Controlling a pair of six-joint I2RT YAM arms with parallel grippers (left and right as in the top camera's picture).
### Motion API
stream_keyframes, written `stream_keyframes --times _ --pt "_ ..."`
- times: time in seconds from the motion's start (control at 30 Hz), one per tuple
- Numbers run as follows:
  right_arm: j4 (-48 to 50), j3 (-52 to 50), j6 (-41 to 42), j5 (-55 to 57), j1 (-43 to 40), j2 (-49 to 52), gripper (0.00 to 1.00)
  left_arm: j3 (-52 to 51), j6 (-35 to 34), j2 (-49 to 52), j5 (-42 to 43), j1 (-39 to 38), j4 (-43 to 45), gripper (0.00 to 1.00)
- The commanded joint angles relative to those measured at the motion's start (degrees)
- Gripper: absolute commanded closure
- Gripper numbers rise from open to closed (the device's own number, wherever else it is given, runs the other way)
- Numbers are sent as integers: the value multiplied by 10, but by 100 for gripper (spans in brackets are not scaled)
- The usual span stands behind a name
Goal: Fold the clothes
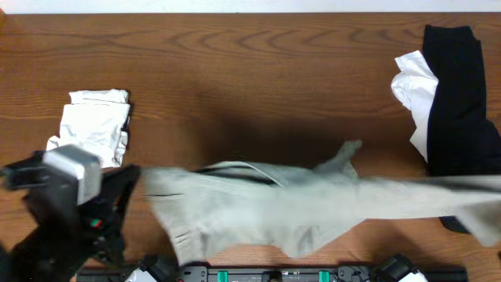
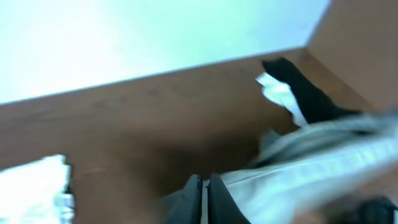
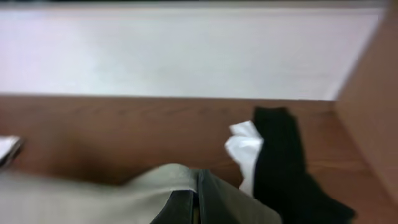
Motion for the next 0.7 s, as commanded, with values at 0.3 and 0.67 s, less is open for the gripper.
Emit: stream_keyframes --times 0.3,0.67 --pt "2 12 10 58 -9 61 99 9 54 68 -32 3 5 94" --pt "15 12 9 78 -9 127 99 9 59 160 -9 3 -36 94"
